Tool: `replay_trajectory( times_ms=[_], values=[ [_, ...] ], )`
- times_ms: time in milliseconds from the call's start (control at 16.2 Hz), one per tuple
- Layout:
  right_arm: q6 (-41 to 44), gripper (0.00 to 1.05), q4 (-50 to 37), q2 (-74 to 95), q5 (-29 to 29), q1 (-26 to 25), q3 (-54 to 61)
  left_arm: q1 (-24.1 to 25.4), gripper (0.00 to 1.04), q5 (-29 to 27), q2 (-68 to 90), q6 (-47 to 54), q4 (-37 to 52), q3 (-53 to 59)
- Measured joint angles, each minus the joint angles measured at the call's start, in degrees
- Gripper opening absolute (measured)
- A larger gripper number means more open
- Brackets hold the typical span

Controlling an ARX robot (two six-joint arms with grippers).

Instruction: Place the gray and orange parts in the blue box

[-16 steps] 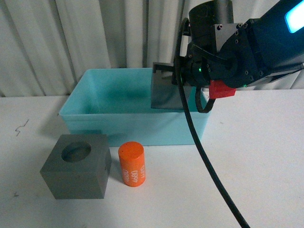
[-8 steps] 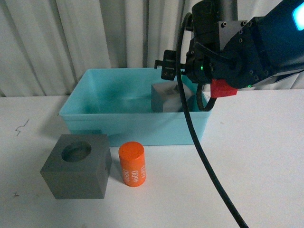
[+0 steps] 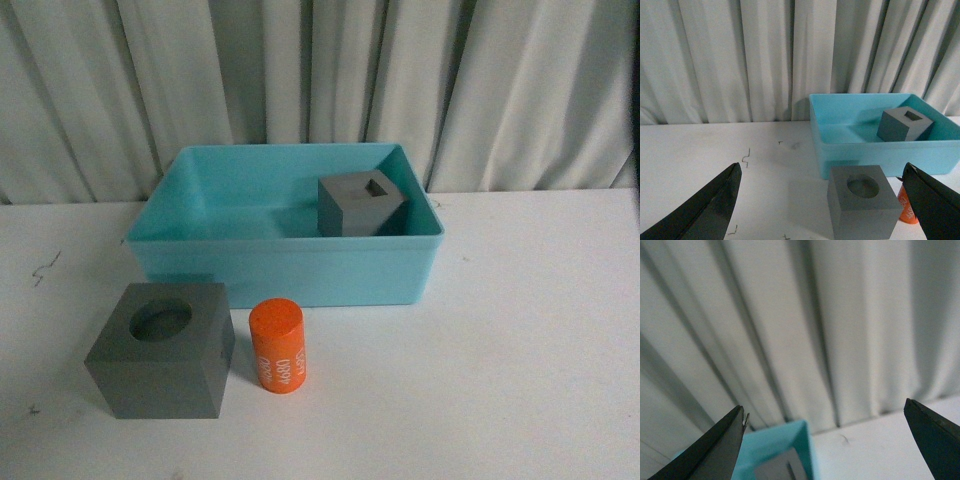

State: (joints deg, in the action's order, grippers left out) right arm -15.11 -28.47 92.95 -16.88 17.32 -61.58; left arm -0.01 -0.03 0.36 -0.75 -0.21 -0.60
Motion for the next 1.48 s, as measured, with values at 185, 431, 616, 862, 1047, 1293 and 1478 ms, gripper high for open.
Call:
replay_trajectory(
  times_ms=[185, 431, 616, 862, 1047, 1293, 1478],
  values=[
    [-17.68, 0.96, 23.5, -37.7, -12.37, 10.14, 39.8, 0.0, 0.98, -0.02, 0.0, 0.0, 0.0, 0.0],
    [8.5, 0.49, -7.98, -49.88, -1.2, 0.5, 55.67, 0.0, 0.98, -0.02, 0.0, 0.0, 0.02, 0.0],
    [13.57, 0.15, -2.71, -57.4, 4.11, -4.85, 58.03, 0.0, 0.98, 0.0, 0.0, 0.0, 0.0, 0.0],
    [14.71, 0.02, 1.68, -64.57, 9.53, -10.16, 60.94, 0.0, 0.98, -0.02, 0.0, -0.02, 0.02, 0.0],
    [14.75, 0.02, 7.08, -71.76, 15.8, -17.81, 60.94, 0.0, 0.98, -0.02, 0.0, 0.0, 0.0, 0.0],
    [14.75, 0.02, 12.68, -77.4, 16.81, -17.33, 60.94, 0.0, 0.98, 0.0, 0.0, -0.02, 0.0, 0.0],
    [14.78, 0.02, 16.0, -80.61, 16.81, -17.33, 60.94, 0.0, 0.98, 0.0, 0.0, 0.0, 0.0, 0.0]
  ],
)
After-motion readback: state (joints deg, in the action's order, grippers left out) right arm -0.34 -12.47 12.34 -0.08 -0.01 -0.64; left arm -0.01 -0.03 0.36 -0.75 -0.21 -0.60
